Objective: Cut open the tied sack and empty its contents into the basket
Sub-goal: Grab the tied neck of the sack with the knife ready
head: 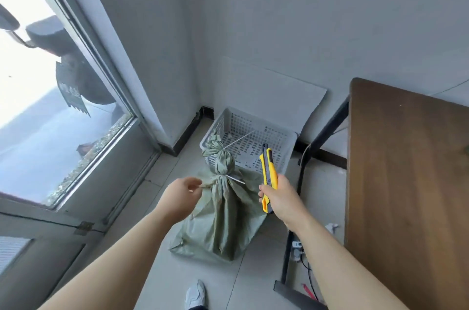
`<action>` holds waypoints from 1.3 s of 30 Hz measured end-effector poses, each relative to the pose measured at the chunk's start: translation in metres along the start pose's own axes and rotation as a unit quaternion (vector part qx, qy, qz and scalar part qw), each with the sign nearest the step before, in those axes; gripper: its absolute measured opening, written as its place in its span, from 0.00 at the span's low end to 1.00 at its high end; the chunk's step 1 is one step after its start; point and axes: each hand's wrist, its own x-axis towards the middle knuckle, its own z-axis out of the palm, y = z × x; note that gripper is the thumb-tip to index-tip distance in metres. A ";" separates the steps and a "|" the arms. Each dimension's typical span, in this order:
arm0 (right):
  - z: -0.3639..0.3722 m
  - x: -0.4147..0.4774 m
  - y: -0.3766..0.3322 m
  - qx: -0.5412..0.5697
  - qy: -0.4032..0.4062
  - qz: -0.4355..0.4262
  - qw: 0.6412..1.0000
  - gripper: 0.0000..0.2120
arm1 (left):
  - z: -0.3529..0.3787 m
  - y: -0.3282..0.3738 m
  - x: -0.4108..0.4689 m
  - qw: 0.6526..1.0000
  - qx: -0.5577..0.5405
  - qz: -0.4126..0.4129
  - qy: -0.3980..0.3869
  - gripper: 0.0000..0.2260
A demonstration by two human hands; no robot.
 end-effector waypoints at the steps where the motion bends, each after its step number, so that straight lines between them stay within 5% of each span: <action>1: 0.011 0.010 0.002 -0.004 0.003 0.004 1.000 0.10 | -0.002 -0.009 0.011 1.000 -0.001 -0.004 -0.003 0.14; 13: 0.078 0.135 0.052 0.009 0.076 0.002 0.997 0.08 | 0.065 -0.086 0.151 0.995 -0.048 -0.048 -0.070 0.19; 23: 0.069 0.220 0.114 -0.005 0.127 0.002 0.992 0.15 | 0.191 -0.126 0.232 0.993 -0.025 -0.076 -0.089 0.51; 29: 0.059 0.244 0.130 -0.010 0.121 0.012 0.993 0.20 | 0.231 -0.134 0.258 0.994 0.077 -0.034 -0.064 0.31; 34: 0.046 0.251 0.130 -0.005 0.114 0.006 0.993 0.22 | 0.234 -0.114 0.255 0.983 -0.175 -0.038 -0.047 0.05; 39: 0.030 0.252 0.121 0.059 0.134 -0.010 0.989 0.20 | 0.223 -0.100 0.248 0.984 -0.168 -0.061 0.015 0.13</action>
